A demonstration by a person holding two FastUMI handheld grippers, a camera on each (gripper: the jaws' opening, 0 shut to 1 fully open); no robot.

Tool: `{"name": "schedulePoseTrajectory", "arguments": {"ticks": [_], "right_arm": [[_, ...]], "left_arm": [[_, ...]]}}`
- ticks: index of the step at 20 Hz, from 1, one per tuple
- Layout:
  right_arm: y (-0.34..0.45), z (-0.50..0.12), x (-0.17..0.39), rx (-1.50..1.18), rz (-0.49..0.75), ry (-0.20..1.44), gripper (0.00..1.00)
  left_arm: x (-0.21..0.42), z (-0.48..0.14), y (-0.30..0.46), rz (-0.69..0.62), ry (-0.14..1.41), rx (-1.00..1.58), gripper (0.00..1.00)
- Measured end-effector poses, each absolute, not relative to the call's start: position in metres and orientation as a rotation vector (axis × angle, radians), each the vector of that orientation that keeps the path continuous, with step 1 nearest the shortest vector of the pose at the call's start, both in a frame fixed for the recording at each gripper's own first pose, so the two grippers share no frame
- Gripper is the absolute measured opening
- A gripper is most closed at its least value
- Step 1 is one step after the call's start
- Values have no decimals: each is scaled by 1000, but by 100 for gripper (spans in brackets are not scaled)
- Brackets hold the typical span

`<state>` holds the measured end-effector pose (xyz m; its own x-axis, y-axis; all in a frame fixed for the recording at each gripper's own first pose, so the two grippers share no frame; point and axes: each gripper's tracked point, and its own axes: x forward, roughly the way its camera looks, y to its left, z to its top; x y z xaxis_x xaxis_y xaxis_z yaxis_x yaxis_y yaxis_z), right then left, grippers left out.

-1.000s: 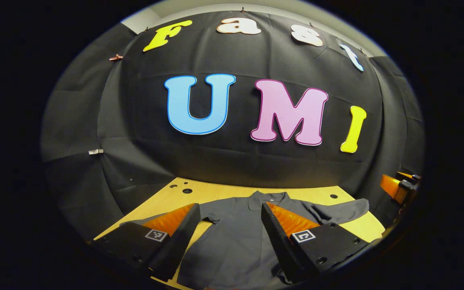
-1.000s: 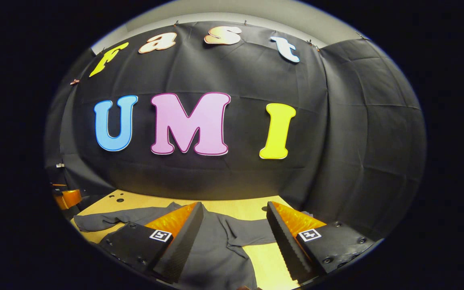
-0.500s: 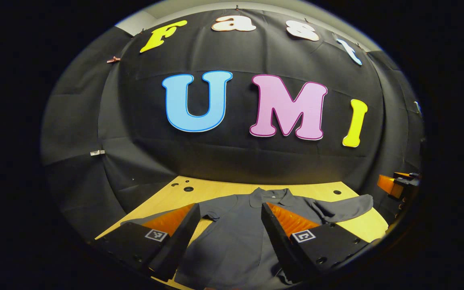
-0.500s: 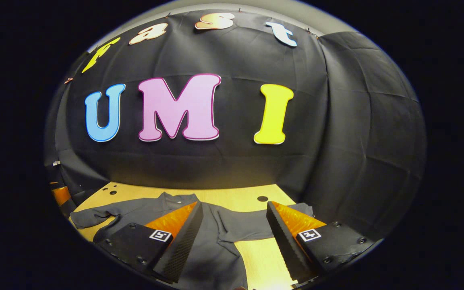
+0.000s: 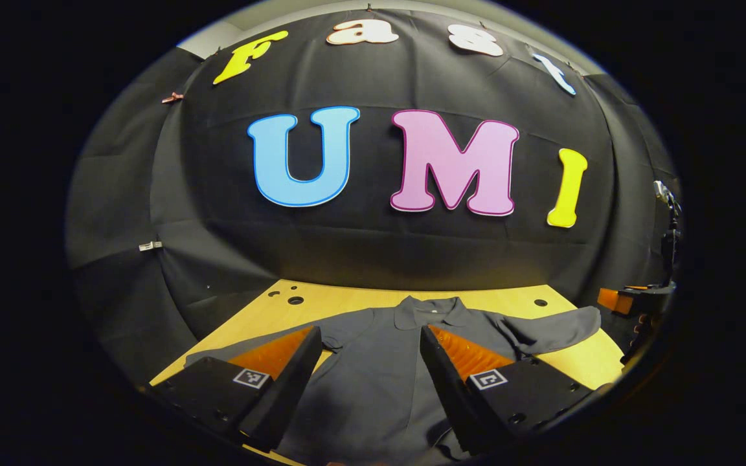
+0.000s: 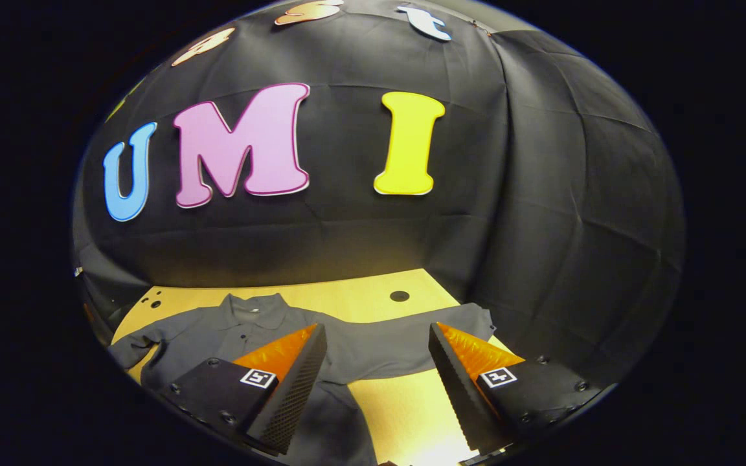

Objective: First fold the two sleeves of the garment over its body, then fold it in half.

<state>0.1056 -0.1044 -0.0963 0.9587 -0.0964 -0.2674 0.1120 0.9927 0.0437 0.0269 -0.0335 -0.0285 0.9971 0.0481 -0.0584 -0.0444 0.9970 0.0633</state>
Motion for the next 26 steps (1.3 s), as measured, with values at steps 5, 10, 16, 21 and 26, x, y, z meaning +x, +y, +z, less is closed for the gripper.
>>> {"name": "schedulePoseTrajectory", "arguments": {"ticks": [5, 10, 16, 21, 26], "right_arm": [[-150, -124, 137, 70, -187, 350, 98], [-193, -143, 171, 91, -270, 394, 98], [-246, -175, 204, 150, -369, 431, 98], [-280, -218, 233, 205, -413, 506, 98], [-313, -256, 260, 239, -470, 559, 98]], "left_arm": [[31, -37, -25, 96, 90, 53, 96], [34, -50, -14, 149, 144, 14, 96], [29, -69, -4, 211, 209, 36, 96], [28, -87, -15, 228, 268, 16, 96], [34, -93, -25, 221, 328, 22, 96]]}}
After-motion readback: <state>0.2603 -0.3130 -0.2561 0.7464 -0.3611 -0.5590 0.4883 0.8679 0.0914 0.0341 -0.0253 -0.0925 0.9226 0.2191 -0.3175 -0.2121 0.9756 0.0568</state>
